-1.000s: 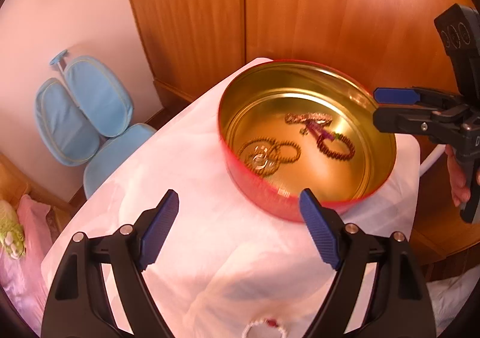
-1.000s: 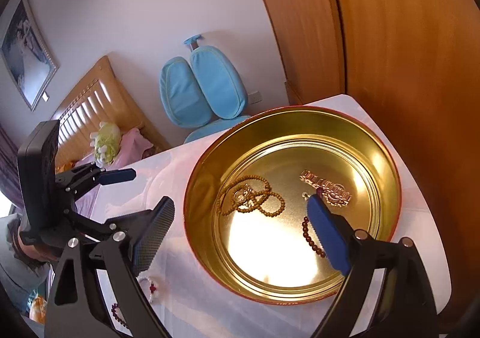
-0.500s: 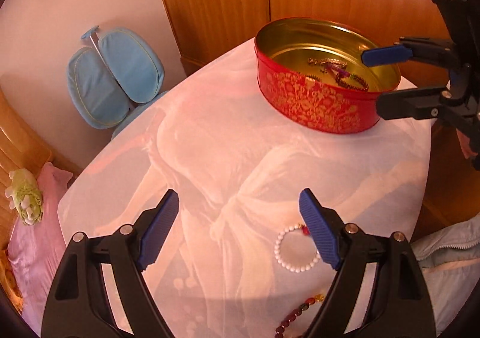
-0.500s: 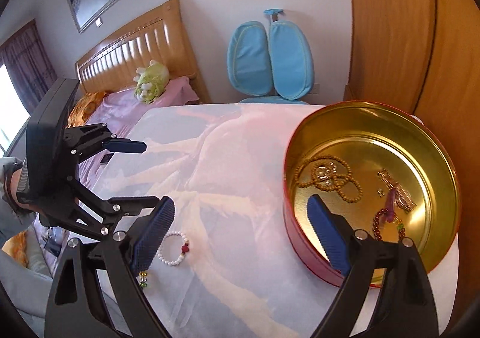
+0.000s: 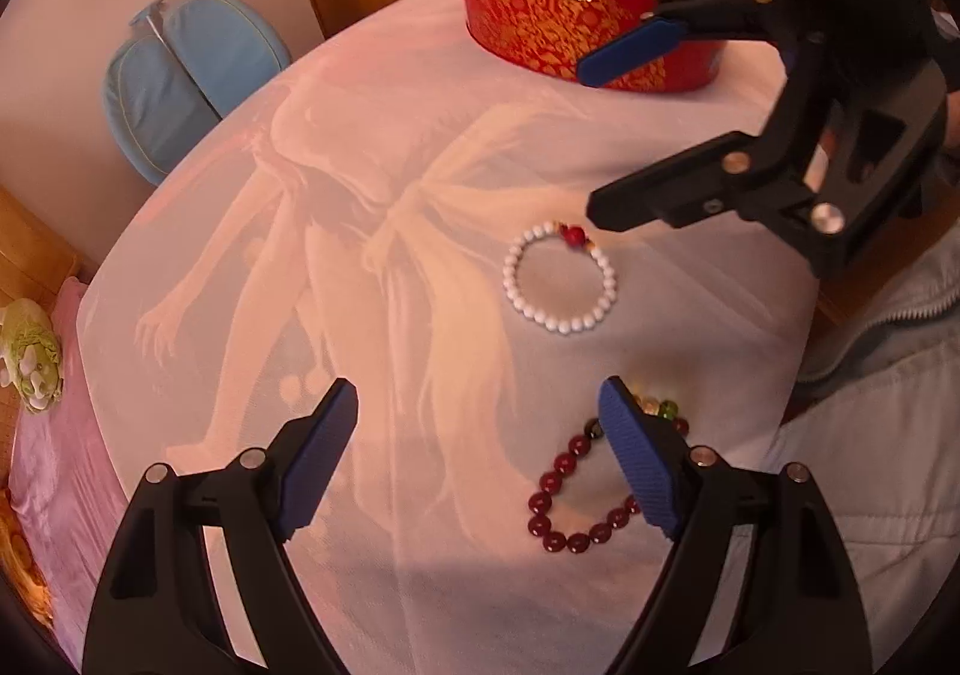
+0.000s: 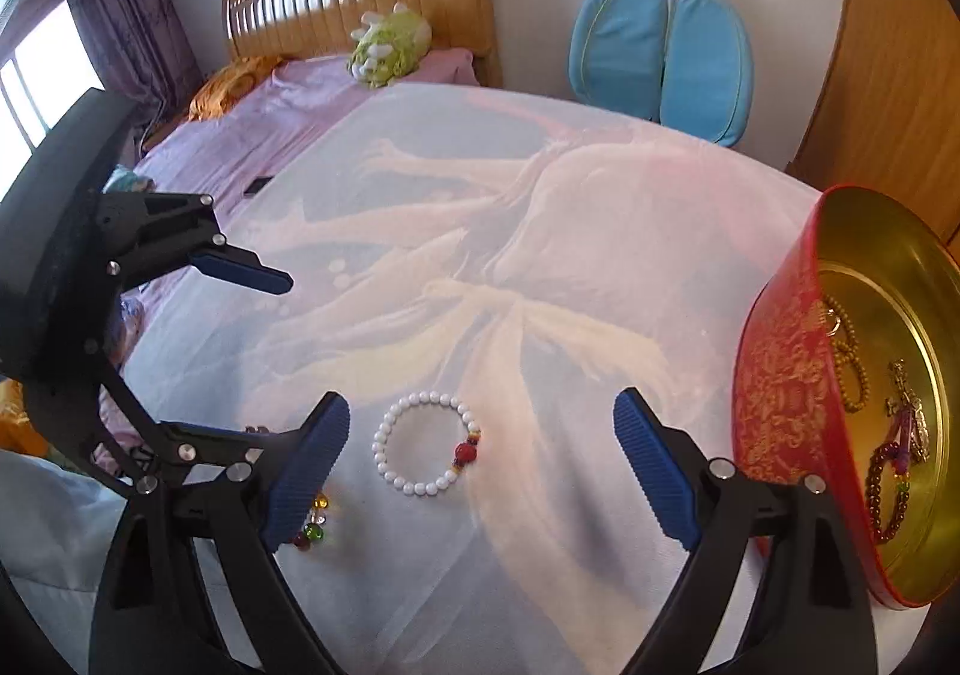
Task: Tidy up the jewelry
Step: 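Move both open grippers from the tin back over the table, then grasp the dark red bead bracelet with the left gripper while the right gripper grasps the white pearl bracelet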
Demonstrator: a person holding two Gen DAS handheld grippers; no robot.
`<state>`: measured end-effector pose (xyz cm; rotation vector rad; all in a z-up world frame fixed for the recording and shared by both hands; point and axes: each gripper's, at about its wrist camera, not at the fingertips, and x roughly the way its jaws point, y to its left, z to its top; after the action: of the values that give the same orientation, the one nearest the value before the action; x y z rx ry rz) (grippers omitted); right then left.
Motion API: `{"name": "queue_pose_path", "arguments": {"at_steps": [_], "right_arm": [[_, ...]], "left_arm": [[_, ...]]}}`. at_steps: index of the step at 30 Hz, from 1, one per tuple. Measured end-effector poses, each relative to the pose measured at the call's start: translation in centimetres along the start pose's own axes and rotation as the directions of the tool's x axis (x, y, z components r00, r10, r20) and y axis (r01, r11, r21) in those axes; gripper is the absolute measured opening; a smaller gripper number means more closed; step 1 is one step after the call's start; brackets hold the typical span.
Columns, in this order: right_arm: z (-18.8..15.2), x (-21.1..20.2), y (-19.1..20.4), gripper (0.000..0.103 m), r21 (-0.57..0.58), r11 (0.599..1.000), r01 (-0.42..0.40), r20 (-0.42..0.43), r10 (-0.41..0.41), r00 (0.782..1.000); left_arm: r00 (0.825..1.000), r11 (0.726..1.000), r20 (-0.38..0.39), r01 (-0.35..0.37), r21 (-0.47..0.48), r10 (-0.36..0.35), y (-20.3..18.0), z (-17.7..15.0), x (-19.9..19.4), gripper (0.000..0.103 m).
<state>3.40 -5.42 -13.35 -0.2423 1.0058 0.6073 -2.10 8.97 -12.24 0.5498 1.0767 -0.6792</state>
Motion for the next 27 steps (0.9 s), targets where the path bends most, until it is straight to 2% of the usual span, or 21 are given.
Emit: {"name": "queue_pose_path", "arguments": {"at_steps": [3, 7, 9, 13, 14, 15, 16, 17, 18, 20, 23, 27], "right_arm": [[-0.6, 2.2, 0.1, 0.091, 0.007, 1.0, 0.021, -0.053, -0.02, 0.998], [-1.0, 3.5, -0.6, 0.088, 0.048, 0.998, 0.028, -0.074, -0.024, 0.997], [-1.0, 3.9, -0.9, 0.08, 0.062, 0.998, 0.02, -0.088, -0.014, 0.996], [-1.2, 4.2, -0.4, 0.075, 0.032, 0.999, 0.039, -0.075, -0.036, 0.997], [-1.2, 4.3, 0.0, 0.067, 0.013, 0.998, 0.056, -0.07, -0.055, 0.996], [-1.4, 4.2, 0.5, 0.047, -0.02, 0.996, 0.082, -0.058, -0.083, 0.995], [-1.5, 4.2, 1.0, 0.037, -0.052, 0.996, 0.079, -0.049, -0.081, 0.995], [-1.5, 4.3, 1.6, 0.016, -0.076, 0.996, 0.056, -0.052, -0.06, 0.997], [-1.6, 4.3, 2.0, 0.01, -0.102, 0.993, 0.06, -0.055, -0.066, 0.996], [-1.6, 4.5, 2.4, 0.009, -0.126, 0.989, 0.076, -0.054, -0.083, 0.995], [-1.3, 4.6, 1.6, 0.009, -0.067, 0.997, 0.042, -0.069, -0.047, 0.996], [-1.4, 4.0, 1.4, 0.008, -0.05, 0.998, 0.048, -0.066, -0.051, 0.996]], "left_arm": [[0.999, 1.0, -0.029, 0.024, -0.007, -0.024, -0.3, -1.1, 0.8, 0.081], [0.998, 0.999, -0.042, 0.045, -0.02, -0.046, -0.4, -2.0, 1.3, 0.081], [0.997, 0.998, -0.043, 0.057, -0.007, -0.057, -0.6, -2.4, 1.5, 0.081], [0.997, 0.998, -0.041, 0.058, 0.013, -0.058, -0.9, -3.0, 2.2, 0.081], [0.998, 0.998, -0.023, 0.061, 0.007, -0.061, -0.9, -3.2, 2.1, 0.079], [0.996, 0.996, -0.009, 0.085, 0.005, -0.085, -0.8, -3.4, 1.9, 0.066], [0.996, 0.996, 0.011, 0.089, 0.012, -0.089, -0.9, -3.6, 1.6, 0.056], [0.996, 0.996, 0.021, 0.092, 0.019, -0.092, -1.0, -3.6, 1.3, 0.026], [0.996, 0.996, 0.014, 0.092, 0.017, -0.092, -1.0, -3.5, 1.1, 0.01], [0.995, 0.995, 0.006, 0.102, 0.0, -0.102, -0.9, -3.4, 1.0, 0.01], [0.994, 0.994, 0.005, 0.111, -0.012, -0.111, -0.8, -3.4, 0.8, 0.01], [0.994, 0.993, 0.003, 0.113, -0.031, -0.113, -0.9, -3.4, 0.8, 0.01]]}}
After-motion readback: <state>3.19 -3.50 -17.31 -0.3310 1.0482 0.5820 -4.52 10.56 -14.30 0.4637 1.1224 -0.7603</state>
